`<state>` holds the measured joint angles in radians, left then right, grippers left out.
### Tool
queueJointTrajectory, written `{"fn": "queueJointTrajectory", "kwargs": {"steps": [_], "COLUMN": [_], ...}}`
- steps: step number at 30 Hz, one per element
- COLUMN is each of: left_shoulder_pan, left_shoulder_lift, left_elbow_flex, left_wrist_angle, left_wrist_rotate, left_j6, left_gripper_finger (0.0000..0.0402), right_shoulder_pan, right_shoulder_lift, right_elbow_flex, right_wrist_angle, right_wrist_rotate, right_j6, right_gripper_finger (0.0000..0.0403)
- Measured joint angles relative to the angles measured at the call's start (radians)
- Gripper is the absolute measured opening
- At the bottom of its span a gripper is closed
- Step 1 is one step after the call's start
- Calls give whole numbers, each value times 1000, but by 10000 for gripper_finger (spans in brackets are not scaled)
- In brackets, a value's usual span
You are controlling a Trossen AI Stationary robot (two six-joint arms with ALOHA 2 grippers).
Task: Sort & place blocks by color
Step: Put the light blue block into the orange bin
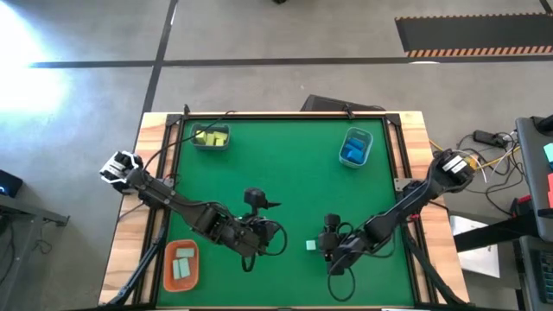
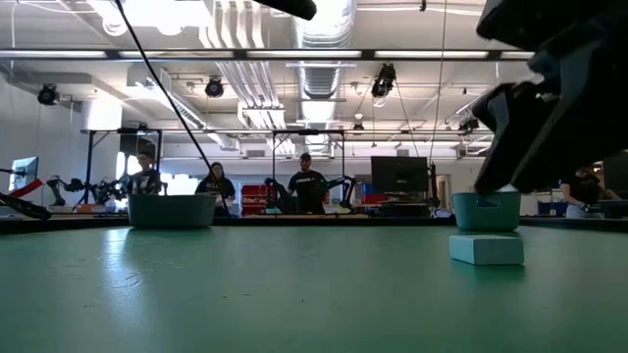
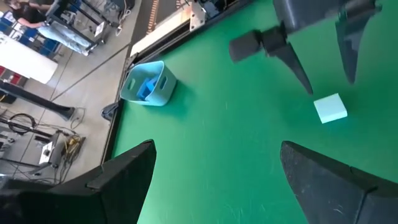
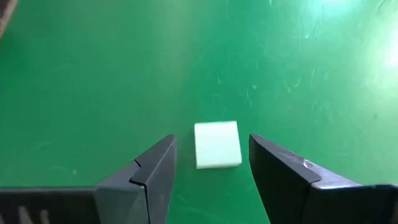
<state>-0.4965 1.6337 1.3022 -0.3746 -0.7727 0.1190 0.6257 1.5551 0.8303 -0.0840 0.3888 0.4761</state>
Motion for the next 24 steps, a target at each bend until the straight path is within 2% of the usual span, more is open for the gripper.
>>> {"fn": "queueJointTrajectory", "kwargs": {"steps": [12,24], "left_shoulder_pan": [0,0], "left_shoulder_lift": [0,0], "left_elbow_flex": [0,0], "left_wrist_angle": [5,15], "left_wrist_rotate": [0,0], "left_j6": [-1,-7], "left_gripper_finger": [326,326], "right_shoulder_pan": [-24,-36], "right_shoulder_lift": [110,117], "right_elbow_flex": [0,0], "right_wrist_angle": [43,45], "right_wrist_rotate": [-28,-22], "right_j6": [82,42], "right_gripper_finger": [190,181]}}
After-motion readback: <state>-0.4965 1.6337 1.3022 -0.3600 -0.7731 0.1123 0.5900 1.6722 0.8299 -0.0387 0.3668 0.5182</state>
